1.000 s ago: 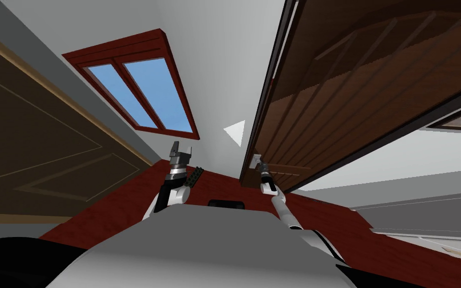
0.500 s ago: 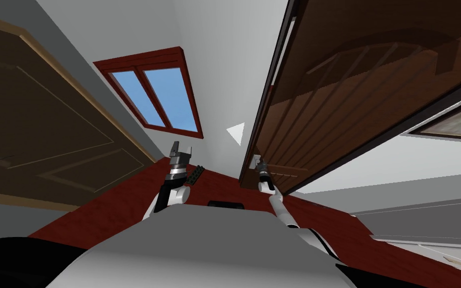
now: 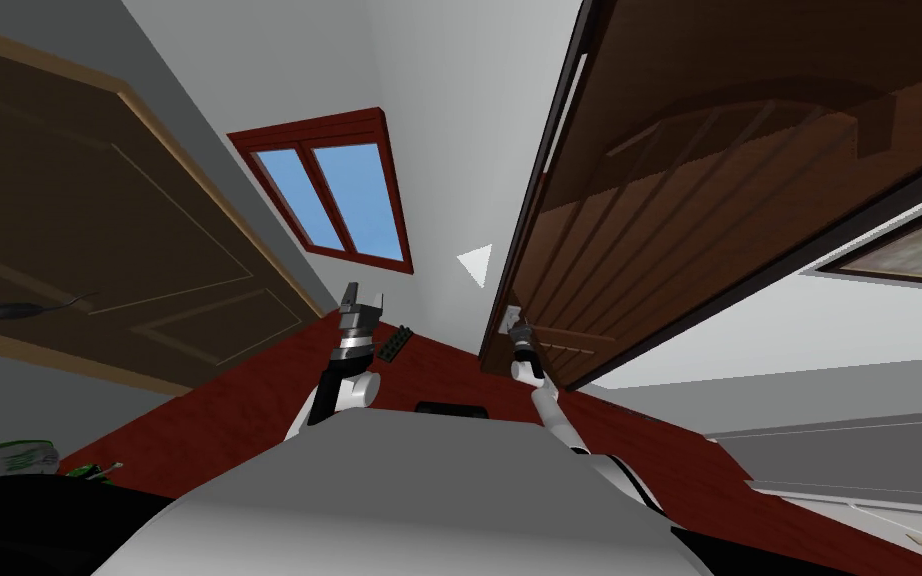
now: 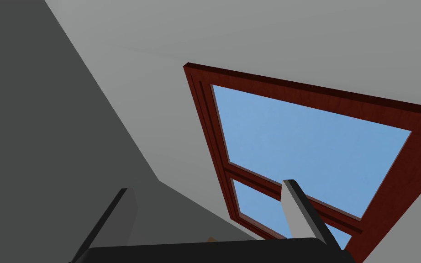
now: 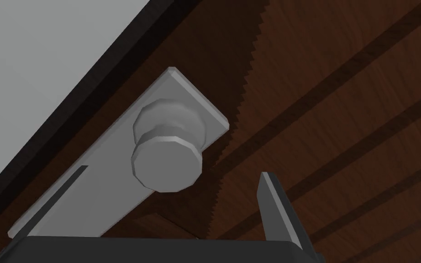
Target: Pull the door open
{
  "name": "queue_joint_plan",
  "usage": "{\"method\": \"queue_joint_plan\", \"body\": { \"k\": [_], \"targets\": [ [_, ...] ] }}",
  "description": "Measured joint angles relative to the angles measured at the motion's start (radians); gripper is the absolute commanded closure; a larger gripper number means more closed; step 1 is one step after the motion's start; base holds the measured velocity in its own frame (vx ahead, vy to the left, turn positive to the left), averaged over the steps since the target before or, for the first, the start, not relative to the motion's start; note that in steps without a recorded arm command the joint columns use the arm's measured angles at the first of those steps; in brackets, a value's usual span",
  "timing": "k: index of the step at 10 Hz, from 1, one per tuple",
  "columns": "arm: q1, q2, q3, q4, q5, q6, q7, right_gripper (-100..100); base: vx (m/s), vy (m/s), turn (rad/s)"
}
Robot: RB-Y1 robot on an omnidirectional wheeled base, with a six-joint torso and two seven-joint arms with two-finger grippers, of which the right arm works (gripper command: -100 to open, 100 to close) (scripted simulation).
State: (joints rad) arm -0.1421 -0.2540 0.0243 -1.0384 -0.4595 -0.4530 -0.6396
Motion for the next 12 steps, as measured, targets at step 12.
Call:
{"method": "queue_joint_plan", "body": {
  "k": [12],
  "targets": [
    [-0.021,0.099,-0.006,-0.04,-0.231,0.055,-0.295,-100,-0.085,-0.046,0.061]
  ]
}}
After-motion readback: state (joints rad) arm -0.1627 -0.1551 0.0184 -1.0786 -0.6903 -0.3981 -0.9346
